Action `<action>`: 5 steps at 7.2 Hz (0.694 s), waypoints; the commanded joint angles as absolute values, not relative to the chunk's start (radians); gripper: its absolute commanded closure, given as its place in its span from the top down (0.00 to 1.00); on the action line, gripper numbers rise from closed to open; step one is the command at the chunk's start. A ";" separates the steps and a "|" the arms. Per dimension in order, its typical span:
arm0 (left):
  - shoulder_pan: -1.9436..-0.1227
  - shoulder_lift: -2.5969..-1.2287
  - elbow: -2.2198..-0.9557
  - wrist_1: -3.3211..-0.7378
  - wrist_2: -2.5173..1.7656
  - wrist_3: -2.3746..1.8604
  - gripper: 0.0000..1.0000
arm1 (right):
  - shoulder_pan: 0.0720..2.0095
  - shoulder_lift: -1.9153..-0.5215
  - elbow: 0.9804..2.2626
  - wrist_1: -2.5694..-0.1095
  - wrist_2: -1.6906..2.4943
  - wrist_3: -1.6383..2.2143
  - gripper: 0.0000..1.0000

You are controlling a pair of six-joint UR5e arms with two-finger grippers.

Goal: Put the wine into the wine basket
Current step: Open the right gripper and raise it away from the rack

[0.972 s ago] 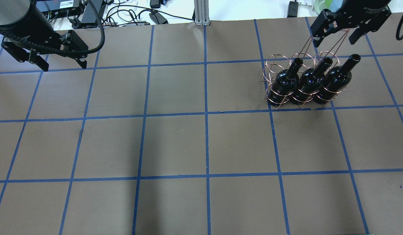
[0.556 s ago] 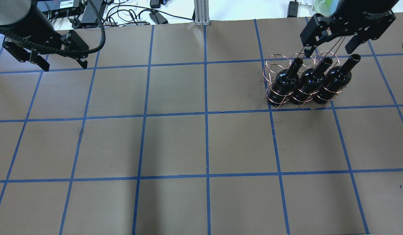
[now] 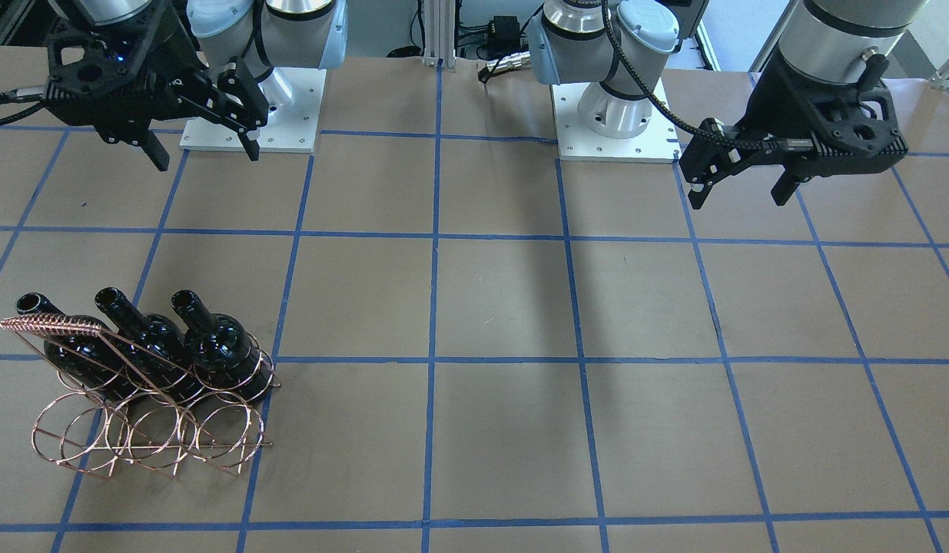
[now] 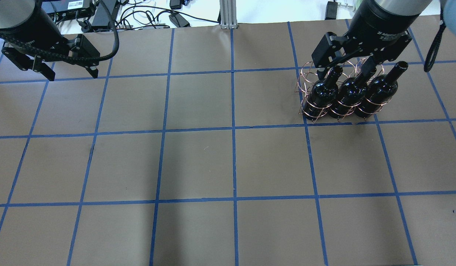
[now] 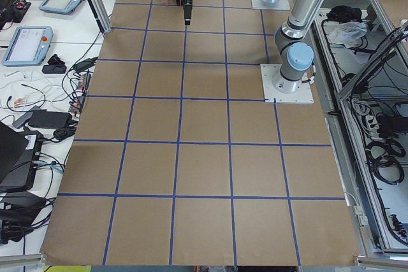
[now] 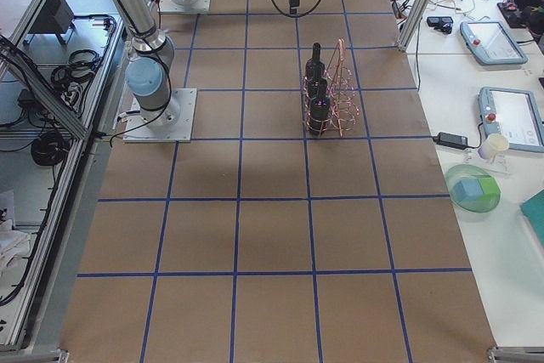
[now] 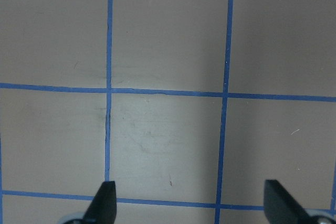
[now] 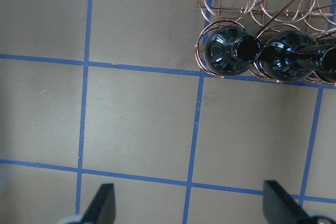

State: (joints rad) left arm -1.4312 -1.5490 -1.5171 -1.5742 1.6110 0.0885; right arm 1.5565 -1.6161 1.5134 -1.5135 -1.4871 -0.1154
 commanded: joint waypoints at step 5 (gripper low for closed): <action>-1.486 -1.548 -1.513 -1.577 1.601 0.058 1.00 | 1.560 -1.609 1.494 -1.565 -1.566 -0.018 1.00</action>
State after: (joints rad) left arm -1.4503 -1.5492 -1.5163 -1.5759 1.6024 0.0754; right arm 1.5600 -1.6104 1.4955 -1.5624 -1.5631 -0.0168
